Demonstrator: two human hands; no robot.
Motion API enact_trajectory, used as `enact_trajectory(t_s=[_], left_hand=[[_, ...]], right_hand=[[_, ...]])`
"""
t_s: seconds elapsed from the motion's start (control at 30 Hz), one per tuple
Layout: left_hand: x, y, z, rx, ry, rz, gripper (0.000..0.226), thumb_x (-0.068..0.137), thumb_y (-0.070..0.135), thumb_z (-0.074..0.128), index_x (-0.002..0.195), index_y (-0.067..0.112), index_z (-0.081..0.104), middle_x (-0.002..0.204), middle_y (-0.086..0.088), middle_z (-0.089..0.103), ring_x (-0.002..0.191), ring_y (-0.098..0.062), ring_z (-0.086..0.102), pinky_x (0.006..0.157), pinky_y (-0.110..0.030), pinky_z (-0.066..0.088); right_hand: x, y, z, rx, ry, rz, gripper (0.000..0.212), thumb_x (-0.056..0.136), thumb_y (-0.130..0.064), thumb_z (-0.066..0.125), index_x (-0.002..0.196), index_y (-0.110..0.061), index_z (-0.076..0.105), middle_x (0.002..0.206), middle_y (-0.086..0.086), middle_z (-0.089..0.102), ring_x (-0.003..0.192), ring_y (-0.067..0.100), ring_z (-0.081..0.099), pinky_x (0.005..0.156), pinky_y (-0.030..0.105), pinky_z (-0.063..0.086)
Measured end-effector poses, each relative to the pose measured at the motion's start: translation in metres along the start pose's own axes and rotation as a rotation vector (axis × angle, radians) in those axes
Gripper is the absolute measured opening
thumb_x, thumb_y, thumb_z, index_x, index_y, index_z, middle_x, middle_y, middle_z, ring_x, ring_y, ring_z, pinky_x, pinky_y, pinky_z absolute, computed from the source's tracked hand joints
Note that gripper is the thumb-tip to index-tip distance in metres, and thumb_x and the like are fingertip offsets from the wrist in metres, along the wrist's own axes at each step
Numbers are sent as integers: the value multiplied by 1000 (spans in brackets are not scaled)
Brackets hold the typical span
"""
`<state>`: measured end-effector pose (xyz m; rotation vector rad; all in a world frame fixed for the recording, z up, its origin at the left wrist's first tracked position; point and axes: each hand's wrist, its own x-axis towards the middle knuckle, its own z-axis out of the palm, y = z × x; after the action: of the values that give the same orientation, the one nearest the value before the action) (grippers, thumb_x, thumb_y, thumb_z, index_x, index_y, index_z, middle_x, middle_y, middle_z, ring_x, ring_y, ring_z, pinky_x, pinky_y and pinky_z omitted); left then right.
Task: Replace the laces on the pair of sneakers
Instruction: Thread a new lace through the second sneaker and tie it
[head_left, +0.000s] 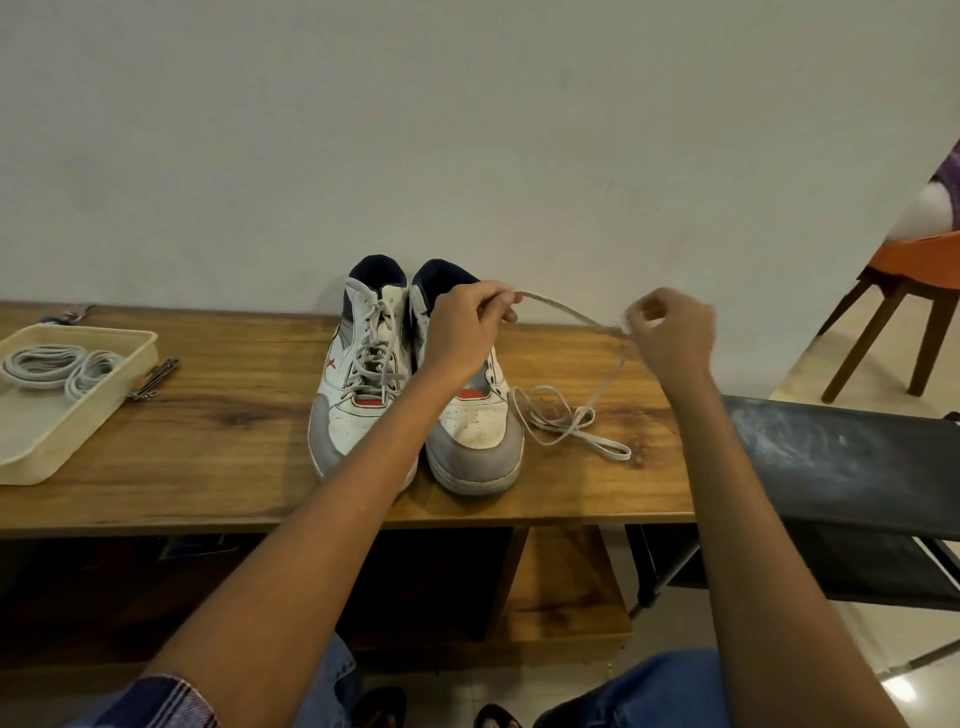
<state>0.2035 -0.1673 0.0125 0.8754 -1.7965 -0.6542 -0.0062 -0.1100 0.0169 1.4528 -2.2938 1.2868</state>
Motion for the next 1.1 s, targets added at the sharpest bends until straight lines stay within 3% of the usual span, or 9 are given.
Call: enact_trajectory(t_s=[0.13, 0.33, 0.47, 0.6, 0.67, 0.8, 0.87, 1.0, 1.1], left_hand=[[-1, 6, 2, -72, -26, 37, 18, 93, 10, 55, 101, 4, 70, 74, 0, 65, 54, 7, 58, 54, -8, 45], [2, -1, -3, -40, 4, 18, 12, 91, 12, 59, 95, 5, 67, 73, 2, 67, 54, 10, 56, 59, -14, 47], [1, -4, -5, -32, -61, -31, 10, 90, 10, 60, 95, 4, 66, 74, -1, 67, 51, 11, 55, 56, -8, 45], [0, -5, -7, 39, -110, -49, 12, 90, 12, 60, 92, 6, 70, 74, 1, 66, 52, 2, 53, 56, -7, 43], [-1, -5, -6, 83, -100, -41, 12, 89, 13, 61, 91, 6, 71, 77, -2, 68, 55, 2, 52, 63, -14, 47], [-3, -6, -3, 93, -77, -74, 14, 90, 9, 59, 99, 4, 69, 85, -9, 70, 73, -11, 64, 75, -27, 54], [-4, -5, -2, 87, -95, -85, 18, 92, 3, 53, 106, 1, 65, 90, -13, 70, 72, -10, 64, 70, -20, 53], [-4, -7, 2, 126, -173, -95, 28, 92, -8, 44, 116, 0, 58, 95, -16, 65, 58, 1, 53, 49, -6, 41], [-4, -6, 3, 149, -186, -37, 31, 92, -6, 48, 121, 3, 55, 97, -18, 67, 69, -7, 59, 64, -15, 50]], right_hand=[[-17, -44, 10, 159, -505, -37, 35, 89, -30, 63, 120, -15, 59, 109, 6, 65, 101, 19, 60, 90, 37, 49], [-30, -74, 0, 445, -760, -3, 46, 102, -35, 33, 105, -4, 66, 67, 7, 65, 60, 11, 62, 58, 17, 48], [-16, -55, -6, 438, -365, 87, 50, 103, -35, 34, 77, -8, 69, 52, -1, 43, 49, 13, 45, 53, 25, 40], [-7, -33, -19, 220, 304, 86, 49, 102, -28, 37, 79, -2, 70, 63, 0, 59, 58, 11, 49, 52, 9, 32], [-5, -25, -22, 185, 360, 93, 47, 102, -30, 37, 82, -2, 69, 76, 2, 64, 69, 15, 56, 55, 10, 34], [-5, -16, 2, -139, -263, 66, 27, 96, -35, 50, 98, -14, 67, 100, 7, 68, 97, 27, 61, 88, 39, 46], [-13, -23, 15, -207, -541, 3, 23, 93, -29, 56, 108, -15, 67, 109, 8, 67, 104, 26, 60, 91, 38, 46], [-20, -54, 19, -79, -643, -107, 28, 90, -16, 58, 117, -11, 63, 113, 7, 64, 96, 20, 58, 88, 33, 48], [-24, -69, 17, 127, -727, -146, 32, 87, -13, 61, 119, -12, 61, 107, 3, 63, 97, 15, 58, 89, 32, 48]])
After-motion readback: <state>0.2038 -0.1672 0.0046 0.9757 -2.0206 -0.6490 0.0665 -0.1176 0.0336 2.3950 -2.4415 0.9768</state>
